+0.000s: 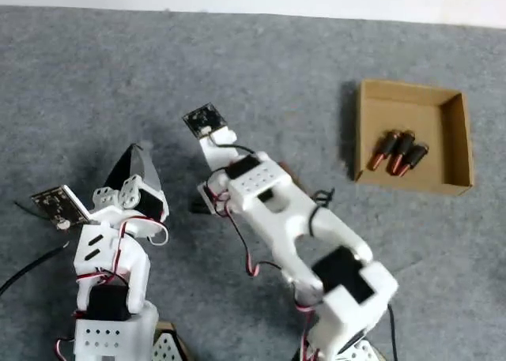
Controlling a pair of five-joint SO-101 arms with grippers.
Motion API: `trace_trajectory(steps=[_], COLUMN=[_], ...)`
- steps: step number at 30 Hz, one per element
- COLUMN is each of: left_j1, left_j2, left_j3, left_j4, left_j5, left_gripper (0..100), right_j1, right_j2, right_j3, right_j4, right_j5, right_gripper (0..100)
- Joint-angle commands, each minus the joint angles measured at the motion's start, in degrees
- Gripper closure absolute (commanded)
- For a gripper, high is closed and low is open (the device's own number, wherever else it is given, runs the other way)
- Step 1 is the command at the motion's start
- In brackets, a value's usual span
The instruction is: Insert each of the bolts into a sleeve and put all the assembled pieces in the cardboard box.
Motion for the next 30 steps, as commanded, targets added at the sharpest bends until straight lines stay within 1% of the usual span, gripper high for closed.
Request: trace_trajectory(steps=[1, 5, 12, 14, 17, 20, 23, 26, 30], left_j1=[-0.5, -0.5, -0.4, -0.4, -0.4, -0.4, -0.3, -0.3, -0.3], left_j2=[-0.9, -0.9, -0.9, -0.9, -0.9, -0.9, -0.9, -0.9, -0.9], left_j3=[0.9, 0.9, 0.9, 0.9, 0.9, 1.0, 1.0, 1.1, 1.1], left_j4=[-0.4, -0.4, -0.4, -0.4, -0.4, -0.4, -0.4, -0.4, -0.4], left_j5=[-0.3, -0.3, -0.3, -0.3, -0.3, -0.3, -0.4, -0.4, -0.4], left_gripper=[100, 100, 100, 100, 100, 100, 100, 100, 100], right_j1=[0.7, 2.8, 4.1, 4.1, 4.1, 4.1, 4.1, 4.0, 4.4], right_j2=[3.5, 7.0, 8.2, 8.2, 8.2, 8.1, 7.8, 3.0, -10.7], right_j3=[-5.9, -8.0, -7.9, -7.9, -7.9, -7.9, -8.2, -8.0, -5.4], right_j4=[0.1, 0.2, 0.2, 0.2, 0.2, 0.3, 4.2, 7.0, 6.9], right_j5=[-2.3, -4.2, -4.1, -4.1, -4.0, -3.9, -3.0, -1.1, -1.0], right_gripper=[81.5, 81.5, 82.2, 86.9, 99.1, 99.3, 99.5, 99.5, 99.5])
